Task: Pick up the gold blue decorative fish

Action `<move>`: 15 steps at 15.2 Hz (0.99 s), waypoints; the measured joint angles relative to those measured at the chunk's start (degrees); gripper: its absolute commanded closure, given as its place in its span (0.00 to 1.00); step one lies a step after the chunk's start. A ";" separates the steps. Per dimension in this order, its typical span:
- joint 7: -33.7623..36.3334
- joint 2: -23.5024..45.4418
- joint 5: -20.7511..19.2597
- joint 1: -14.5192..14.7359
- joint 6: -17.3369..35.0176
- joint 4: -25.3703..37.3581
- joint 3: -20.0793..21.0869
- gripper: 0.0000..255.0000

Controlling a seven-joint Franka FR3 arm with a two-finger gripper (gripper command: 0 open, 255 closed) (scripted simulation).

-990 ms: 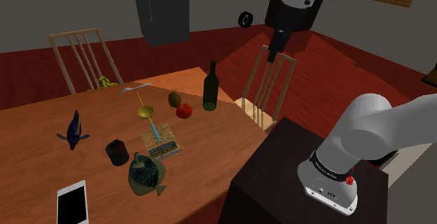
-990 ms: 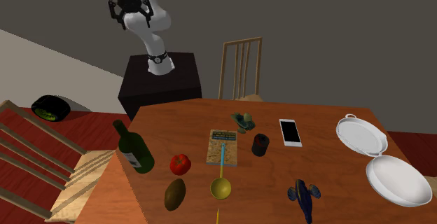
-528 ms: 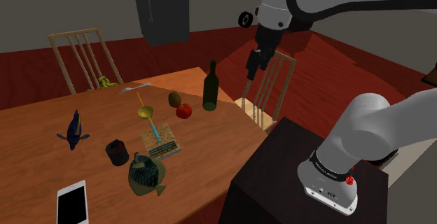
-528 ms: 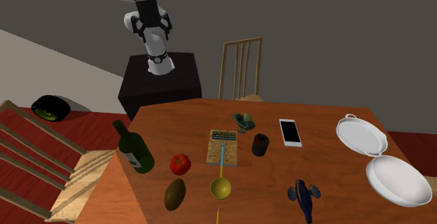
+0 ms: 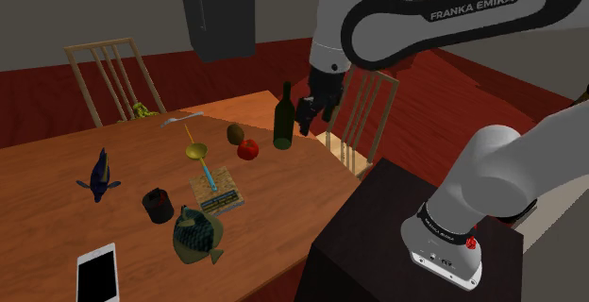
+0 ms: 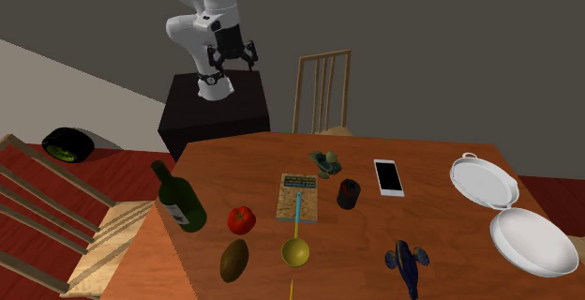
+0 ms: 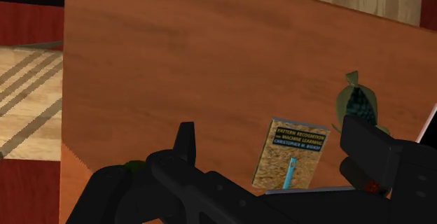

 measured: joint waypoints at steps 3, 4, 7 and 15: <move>4.26 5.37 1.26 0.43 4.50 0.78 2.89 0.00; 5.33 7.05 1.44 0.40 5.80 1.11 3.52 0.00; 9.80 13.26 1.65 0.59 10.02 3.07 6.19 0.00; 22.91 31.22 -2.53 1.72 18.46 12.24 10.88 0.00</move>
